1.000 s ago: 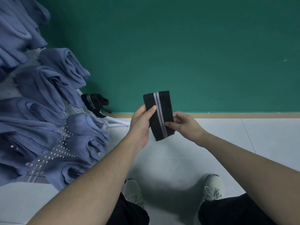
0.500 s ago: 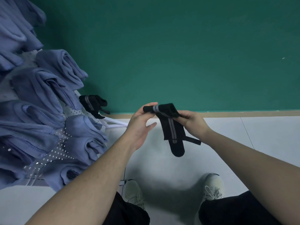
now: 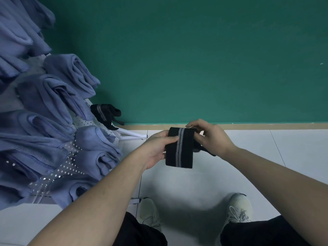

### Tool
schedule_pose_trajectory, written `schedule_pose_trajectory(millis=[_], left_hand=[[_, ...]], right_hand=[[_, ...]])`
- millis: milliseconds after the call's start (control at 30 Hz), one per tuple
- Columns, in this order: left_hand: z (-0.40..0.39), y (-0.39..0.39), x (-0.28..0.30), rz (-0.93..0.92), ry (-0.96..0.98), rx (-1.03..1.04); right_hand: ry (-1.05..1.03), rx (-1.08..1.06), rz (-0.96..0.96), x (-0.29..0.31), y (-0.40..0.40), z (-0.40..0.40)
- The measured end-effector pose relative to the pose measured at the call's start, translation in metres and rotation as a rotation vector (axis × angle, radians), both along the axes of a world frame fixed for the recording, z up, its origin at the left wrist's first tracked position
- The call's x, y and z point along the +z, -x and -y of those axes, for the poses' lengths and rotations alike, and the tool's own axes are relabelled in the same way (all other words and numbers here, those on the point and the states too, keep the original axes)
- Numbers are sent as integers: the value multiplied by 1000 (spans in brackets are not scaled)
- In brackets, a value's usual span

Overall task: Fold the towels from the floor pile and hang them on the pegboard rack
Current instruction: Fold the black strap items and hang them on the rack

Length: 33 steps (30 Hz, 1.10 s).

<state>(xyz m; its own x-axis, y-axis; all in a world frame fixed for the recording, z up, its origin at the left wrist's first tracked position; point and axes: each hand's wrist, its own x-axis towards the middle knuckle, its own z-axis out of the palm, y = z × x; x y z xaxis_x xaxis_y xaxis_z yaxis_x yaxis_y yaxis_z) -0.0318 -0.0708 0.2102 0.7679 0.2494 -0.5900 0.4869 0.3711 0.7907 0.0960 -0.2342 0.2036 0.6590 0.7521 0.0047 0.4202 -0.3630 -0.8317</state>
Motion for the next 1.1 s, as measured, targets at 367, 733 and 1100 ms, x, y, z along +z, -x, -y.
schedule_pose_trajectory(millis=[367, 733, 1100], left_hand=[[-52, 8, -47, 30, -5, 150], [-110, 34, -142, -77, -307, 528], [-161, 22, -206, -170, -578, 939]], right_hand=[[-23, 162, 335, -53, -12, -62], [183, 369, 163, -120, 4, -168], [111, 147, -692, -165, 34, -263]])
